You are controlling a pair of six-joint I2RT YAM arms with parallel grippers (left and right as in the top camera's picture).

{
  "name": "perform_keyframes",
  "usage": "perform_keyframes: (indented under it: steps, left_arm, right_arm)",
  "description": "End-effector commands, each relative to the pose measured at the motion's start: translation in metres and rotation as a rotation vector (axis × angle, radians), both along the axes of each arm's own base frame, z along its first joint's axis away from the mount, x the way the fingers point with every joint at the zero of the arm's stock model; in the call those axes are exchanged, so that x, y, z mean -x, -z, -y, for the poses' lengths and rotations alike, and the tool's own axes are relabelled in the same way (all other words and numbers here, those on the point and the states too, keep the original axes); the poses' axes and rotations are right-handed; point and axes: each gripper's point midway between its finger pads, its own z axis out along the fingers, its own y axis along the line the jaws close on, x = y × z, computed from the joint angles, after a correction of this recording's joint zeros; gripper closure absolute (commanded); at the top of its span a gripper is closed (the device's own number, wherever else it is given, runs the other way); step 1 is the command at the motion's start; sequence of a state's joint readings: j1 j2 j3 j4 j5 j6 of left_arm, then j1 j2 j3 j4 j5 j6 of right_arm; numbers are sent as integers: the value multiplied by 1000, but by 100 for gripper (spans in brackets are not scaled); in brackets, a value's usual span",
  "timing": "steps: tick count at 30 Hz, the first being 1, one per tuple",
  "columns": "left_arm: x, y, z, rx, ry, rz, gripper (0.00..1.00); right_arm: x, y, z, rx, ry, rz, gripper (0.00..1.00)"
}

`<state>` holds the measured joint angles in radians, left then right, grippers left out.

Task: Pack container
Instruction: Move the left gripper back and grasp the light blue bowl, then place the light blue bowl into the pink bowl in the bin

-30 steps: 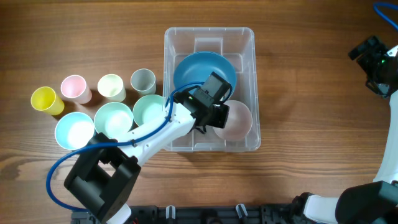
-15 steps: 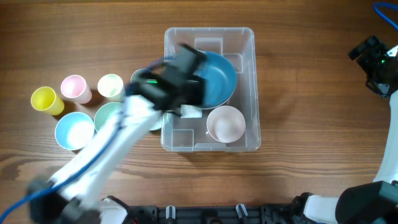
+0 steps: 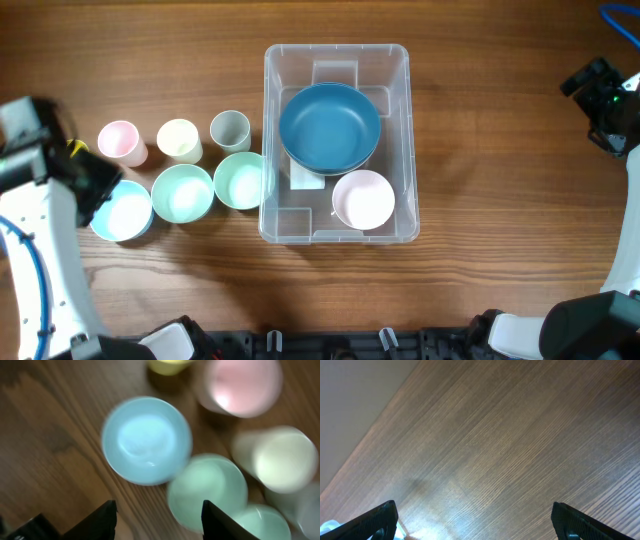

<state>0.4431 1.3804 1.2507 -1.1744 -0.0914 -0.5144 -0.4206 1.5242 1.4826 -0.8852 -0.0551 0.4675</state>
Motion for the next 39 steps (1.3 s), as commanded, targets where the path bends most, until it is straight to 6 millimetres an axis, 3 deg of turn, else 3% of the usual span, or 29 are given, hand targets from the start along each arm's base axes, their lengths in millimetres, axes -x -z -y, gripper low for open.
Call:
perform_keyframes:
  steps: [1, 4, 6, 13, 15, 21, 23, 26, 28, 33, 37, 39]
  left_arm:
    - [20, 51, -8, 122, -92, 5, 45]
    - [36, 91, -13, 156, -153, 8, 45]
    - [46, 108, -15, 162, -185, 5, 47]
    - [59, 141, -26, 117, -237, 33, 52]
    - [60, 147, -27, 106, -238, 38, 58]
    - [58, 147, -28, 100, -238, 48, 96]
    - [59, 145, -27, 102, -238, 44, 96]
    - [65, 130, -30, 84, -250, 21, 96]
    - [66, 109, -32, 70, -254, 20, 96]
    - [57, 38, -30, 54, -238, 109, 96]
    - [26, -26, 0, 86, -50, 278, 96]
    - [3, -55, 34, 129, 112, 383, 96]
  right_arm:
    - [-3, 0, 0, -1, 3, 2, 0]
    - [-3, 0, 0, -1, 3, 2, 0]
    - [-3, 0, 0, -1, 3, 2, 0]
    - [-3, 0, 0, -1, 3, 2, 0]
    - [-3, 0, 0, -1, 3, 2, 0]
    - [-3, 0, 0, -1, 3, 2, 0]
    - [-3, 0, 0, -1, 3, 2, 0]
    - [-3, 0, 0, -1, 3, 2, 0]
    - [-3, 0, 0, -1, 3, 2, 0]
    - [-3, 0, 0, -1, 3, 2, 0]
    - [-3, 0, 0, 0, 3, 2, 0]
    - [-3, 0, 0, -1, 3, 2, 0]
